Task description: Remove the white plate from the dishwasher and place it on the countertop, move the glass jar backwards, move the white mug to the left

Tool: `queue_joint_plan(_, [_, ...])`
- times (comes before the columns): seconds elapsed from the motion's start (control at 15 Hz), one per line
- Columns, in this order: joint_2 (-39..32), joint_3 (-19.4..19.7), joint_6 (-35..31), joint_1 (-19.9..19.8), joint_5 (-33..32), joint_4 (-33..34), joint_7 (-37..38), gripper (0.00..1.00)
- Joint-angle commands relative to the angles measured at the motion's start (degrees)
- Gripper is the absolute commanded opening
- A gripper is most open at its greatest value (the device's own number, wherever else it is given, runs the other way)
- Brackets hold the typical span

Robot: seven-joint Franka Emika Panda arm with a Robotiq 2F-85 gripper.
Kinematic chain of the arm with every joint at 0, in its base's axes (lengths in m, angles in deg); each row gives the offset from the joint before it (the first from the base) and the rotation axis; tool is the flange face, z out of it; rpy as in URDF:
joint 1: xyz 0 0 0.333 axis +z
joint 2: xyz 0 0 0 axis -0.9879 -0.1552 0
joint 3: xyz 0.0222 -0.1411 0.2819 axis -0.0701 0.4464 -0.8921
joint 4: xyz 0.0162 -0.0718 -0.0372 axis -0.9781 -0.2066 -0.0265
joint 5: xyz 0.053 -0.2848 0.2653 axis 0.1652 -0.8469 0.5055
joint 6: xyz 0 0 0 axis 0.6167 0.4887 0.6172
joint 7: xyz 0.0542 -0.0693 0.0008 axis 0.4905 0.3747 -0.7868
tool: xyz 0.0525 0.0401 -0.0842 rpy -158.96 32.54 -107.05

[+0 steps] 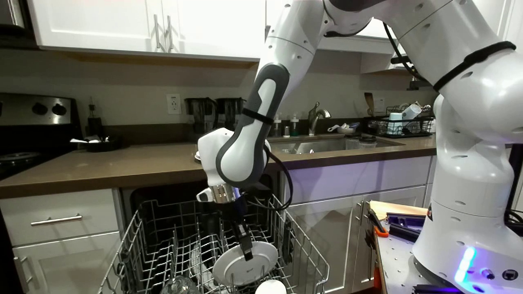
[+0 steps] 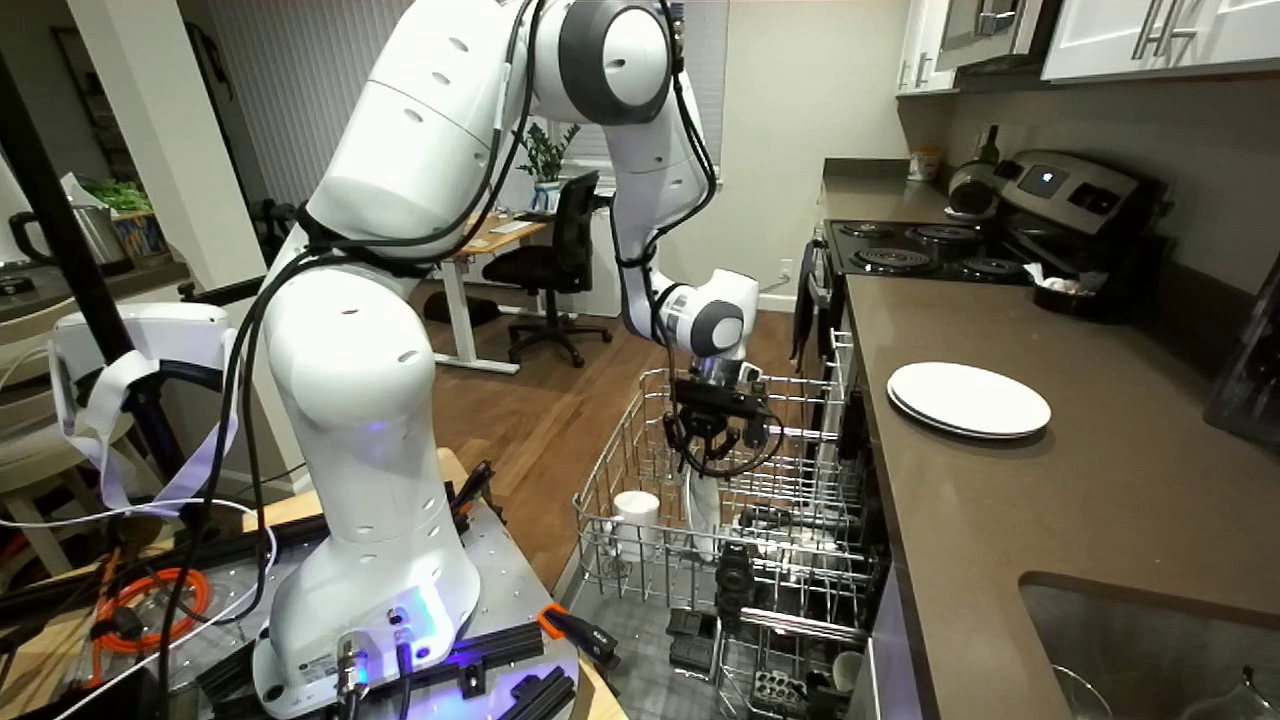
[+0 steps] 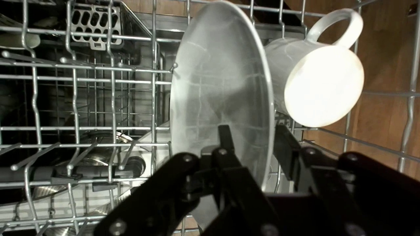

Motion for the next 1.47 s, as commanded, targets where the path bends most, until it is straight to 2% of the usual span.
queue_joint_plan(0.0, [0.47, -3.0, -0.05, -3.2, 0.96, -0.22, -0.71, 0.08])
queue_joint_plan(0.07, [0.79, -3.93, 0.44, -4.1, 1.85, -0.3, -1.34, 0.03])
queue_joint_plan(0.2, [1.54, -5.75, 0.72, -6.35, 3.42, -0.52, -2.79, 0.01])
queue_joint_plan(0.53, [4.28, -9.26, 1.95, -11.11, 7.89, -1.46, -6.05, 0.04])
queue_joint_plan(1.13, [12.51, -7.63, 9.92, -8.07, 6.91, -1.83, -4.94, 0.04])
queue_joint_plan(1.4, [16.23, -5.7, 11.72, -4.6, 4.33, -2.55, -1.07, 0.04])
